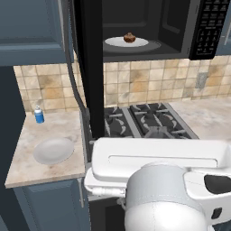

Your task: Pick the mushroom from the counter and place it in the microwave. Then turn on the microwave.

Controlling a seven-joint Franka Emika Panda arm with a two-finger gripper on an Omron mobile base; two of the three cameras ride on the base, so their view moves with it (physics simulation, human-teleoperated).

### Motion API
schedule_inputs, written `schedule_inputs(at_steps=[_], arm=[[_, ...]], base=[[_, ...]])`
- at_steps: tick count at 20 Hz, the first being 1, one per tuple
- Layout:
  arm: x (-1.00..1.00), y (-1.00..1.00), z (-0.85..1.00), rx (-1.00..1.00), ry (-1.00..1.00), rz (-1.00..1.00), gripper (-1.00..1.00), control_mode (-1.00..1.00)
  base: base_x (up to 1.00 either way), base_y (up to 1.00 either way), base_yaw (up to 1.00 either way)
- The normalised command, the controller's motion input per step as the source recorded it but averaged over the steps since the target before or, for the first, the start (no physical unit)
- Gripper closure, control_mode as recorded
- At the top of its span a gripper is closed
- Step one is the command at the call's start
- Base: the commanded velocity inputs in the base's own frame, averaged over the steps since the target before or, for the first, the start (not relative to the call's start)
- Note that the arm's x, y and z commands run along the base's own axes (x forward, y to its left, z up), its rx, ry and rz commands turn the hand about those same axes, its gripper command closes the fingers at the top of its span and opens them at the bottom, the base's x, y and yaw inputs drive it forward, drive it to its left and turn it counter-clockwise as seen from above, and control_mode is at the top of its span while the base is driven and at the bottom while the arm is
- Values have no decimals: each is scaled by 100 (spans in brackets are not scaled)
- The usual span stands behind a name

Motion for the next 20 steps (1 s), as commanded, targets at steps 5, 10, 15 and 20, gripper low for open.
schedule_inputs(at_steps=[5,10,15,20], arm=[[4,15,0,0,0,-2,100,-100],[6,15,0,0,0,-2,100,-100],[5,14,0,0,0,-2,100,-100],[9,12,0,0,0,-2,100,-100]], base=[[0,0,0],[0,0,0],[0,0,0],[0,0,0]])
